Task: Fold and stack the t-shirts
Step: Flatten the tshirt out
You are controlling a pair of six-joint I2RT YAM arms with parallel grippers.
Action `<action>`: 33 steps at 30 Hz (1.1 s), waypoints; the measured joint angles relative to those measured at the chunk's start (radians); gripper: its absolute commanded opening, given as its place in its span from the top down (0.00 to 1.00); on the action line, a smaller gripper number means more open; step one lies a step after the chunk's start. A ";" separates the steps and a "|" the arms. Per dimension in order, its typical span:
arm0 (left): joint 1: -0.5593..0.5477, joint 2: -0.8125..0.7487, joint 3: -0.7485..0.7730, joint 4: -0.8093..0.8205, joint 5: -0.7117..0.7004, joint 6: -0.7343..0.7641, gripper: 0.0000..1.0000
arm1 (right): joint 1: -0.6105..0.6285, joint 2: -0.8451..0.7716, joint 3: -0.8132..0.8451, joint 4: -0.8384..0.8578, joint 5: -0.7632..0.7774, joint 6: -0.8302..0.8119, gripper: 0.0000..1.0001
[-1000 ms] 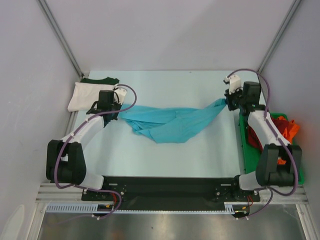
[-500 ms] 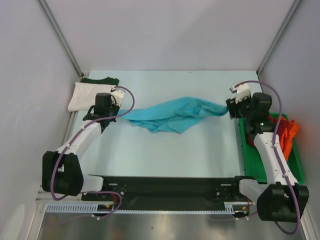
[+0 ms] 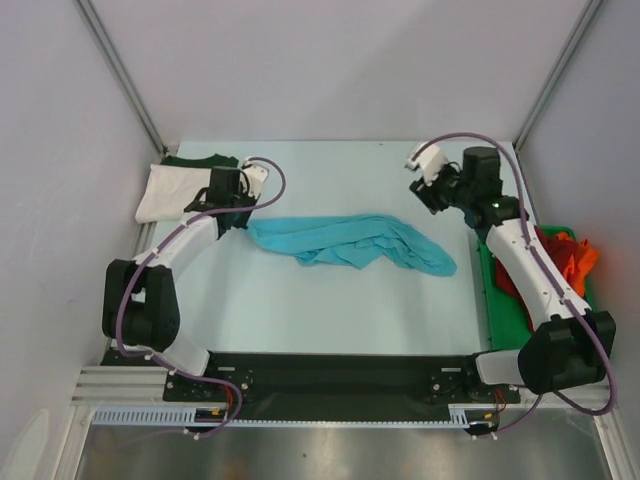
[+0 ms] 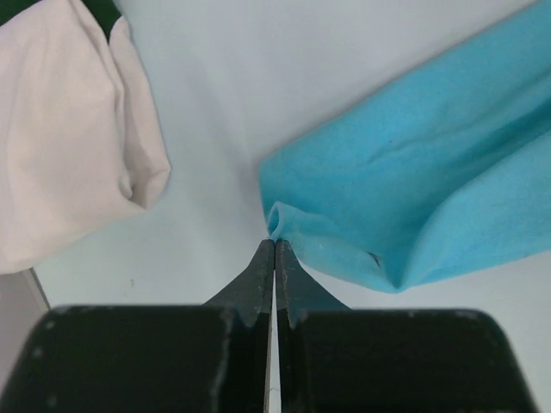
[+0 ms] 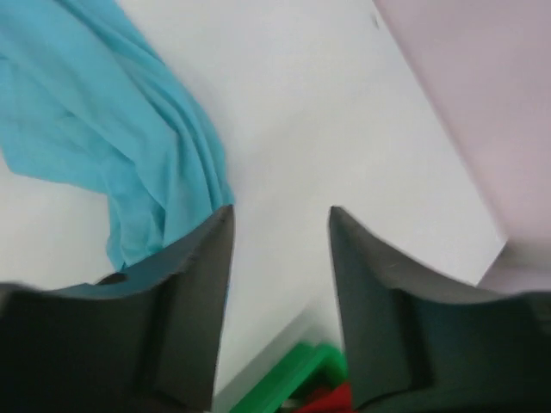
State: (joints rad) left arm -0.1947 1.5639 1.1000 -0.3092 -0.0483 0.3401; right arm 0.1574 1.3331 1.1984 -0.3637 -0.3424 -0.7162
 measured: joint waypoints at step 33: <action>-0.052 0.014 -0.037 0.038 -0.029 0.000 1.00 | 0.411 0.421 -0.003 -0.036 -0.002 -0.318 0.68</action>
State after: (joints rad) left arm -0.2466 1.5780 1.0634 -0.2710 -0.0769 0.3401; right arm 0.5682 1.7542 1.1957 -0.3996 -0.3447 -1.0344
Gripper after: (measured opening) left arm 0.006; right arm 0.327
